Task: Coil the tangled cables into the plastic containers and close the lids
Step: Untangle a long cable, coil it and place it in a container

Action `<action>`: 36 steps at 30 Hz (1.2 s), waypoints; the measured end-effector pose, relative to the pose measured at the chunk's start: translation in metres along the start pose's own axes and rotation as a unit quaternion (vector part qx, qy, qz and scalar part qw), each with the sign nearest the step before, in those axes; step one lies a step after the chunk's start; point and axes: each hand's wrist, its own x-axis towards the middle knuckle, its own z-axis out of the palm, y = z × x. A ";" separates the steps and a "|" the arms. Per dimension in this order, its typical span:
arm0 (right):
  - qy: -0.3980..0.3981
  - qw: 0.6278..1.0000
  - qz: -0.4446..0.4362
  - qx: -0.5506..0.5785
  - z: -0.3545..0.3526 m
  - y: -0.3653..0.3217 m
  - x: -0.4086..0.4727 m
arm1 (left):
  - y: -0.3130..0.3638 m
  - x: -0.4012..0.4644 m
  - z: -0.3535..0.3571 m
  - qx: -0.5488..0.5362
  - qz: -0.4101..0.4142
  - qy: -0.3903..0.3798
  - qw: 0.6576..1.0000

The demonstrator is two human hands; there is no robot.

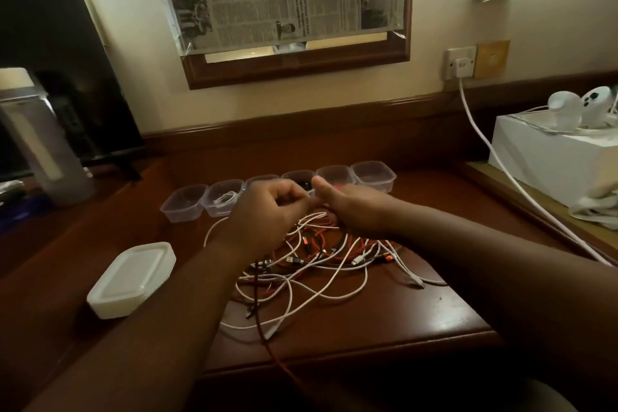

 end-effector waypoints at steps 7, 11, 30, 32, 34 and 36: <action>-0.140 0.697 -0.141 0.689 -0.015 -0.027 -0.010 | 0.000 -0.004 0.026 -0.347 -0.106 0.037 0.931; 0.188 0.787 -0.232 0.539 -0.024 -0.020 0.004 | 0.009 -0.017 0.034 -0.193 -0.085 -0.035 0.977; -0.176 0.650 -0.103 0.733 -0.008 -0.007 -0.013 | 0.001 -0.004 0.040 -0.434 -0.193 -0.014 0.880; -0.027 0.641 -0.145 0.754 -0.012 -0.011 -0.006 | 0.007 -0.012 0.051 -0.375 -0.200 -0.019 0.905; 0.124 0.739 -0.177 0.638 -0.016 -0.006 0.001 | 0.008 -0.016 0.051 -0.250 -0.159 -0.043 0.954; 0.213 0.870 -0.172 0.410 -0.013 0.000 0.003 | 0.008 -0.015 0.042 -0.105 -0.099 -0.057 0.988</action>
